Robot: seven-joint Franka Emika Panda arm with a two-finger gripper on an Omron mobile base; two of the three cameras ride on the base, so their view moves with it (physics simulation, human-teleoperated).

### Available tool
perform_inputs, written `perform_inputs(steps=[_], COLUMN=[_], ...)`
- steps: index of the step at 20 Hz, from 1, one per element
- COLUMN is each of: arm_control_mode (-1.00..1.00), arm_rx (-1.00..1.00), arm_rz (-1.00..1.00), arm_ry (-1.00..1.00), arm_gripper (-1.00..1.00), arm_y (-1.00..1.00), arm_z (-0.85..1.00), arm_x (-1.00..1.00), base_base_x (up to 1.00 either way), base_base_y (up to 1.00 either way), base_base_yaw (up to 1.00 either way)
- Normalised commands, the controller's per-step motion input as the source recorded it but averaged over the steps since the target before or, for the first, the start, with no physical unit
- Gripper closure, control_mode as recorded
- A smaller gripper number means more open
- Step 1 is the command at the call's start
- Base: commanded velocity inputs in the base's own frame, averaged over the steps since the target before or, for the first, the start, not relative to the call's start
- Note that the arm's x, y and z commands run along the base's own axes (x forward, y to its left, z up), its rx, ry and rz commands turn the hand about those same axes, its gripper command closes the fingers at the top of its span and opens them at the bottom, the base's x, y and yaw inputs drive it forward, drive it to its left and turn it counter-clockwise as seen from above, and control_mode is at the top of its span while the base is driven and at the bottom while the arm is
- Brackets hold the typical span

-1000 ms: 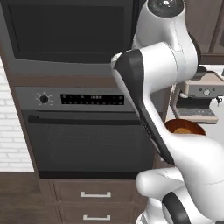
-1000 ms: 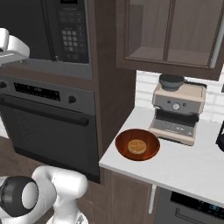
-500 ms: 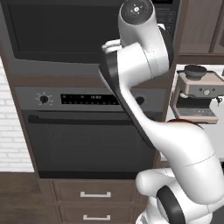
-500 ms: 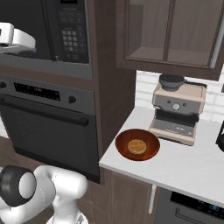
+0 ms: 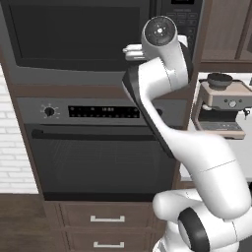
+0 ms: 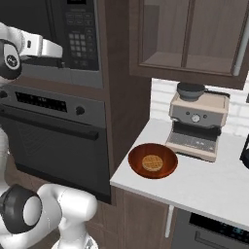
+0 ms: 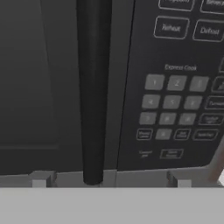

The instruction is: Open the microwave, place the bowl with waffle inside the microwave, then close the microwave door and turn it on.

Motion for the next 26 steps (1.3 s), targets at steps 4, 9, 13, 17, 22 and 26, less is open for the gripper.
perform_inputs(steps=[4, 9, 13, 17, 22, 26], arm_control_mode=[-1.00, -1.00, -1.00, -1.00, -1.00, -1.00], arm_rx=[0.00, 0.00, 0.00, 0.00, 0.00, -0.02], arm_rz=[0.00, 0.00, 0.00, 0.00, 0.01, 0.00], arm_ry=[0.00, 0.00, 0.00, 0.00, -0.01, -0.04], arm_gripper=[-1.00, -1.00, -1.00, -1.00, 1.00, 1.00], arm_y=[0.00, 0.00, 0.00, 0.00, 0.00, 0.00], arm_z=[-0.02, 0.00, -0.07, -0.09, -0.30, -0.44], arm_x=[0.53, 0.45, 0.52, 0.45, 0.46, 0.51], base_base_x=[0.00, 0.00, 0.00, 0.00, 0.00, 0.00], base_base_y=[0.00, 0.00, 0.00, 0.00, 0.00, 0.00], base_base_yaw=[0.00, 0.00, 0.00, 0.00, 0.00, 0.00])
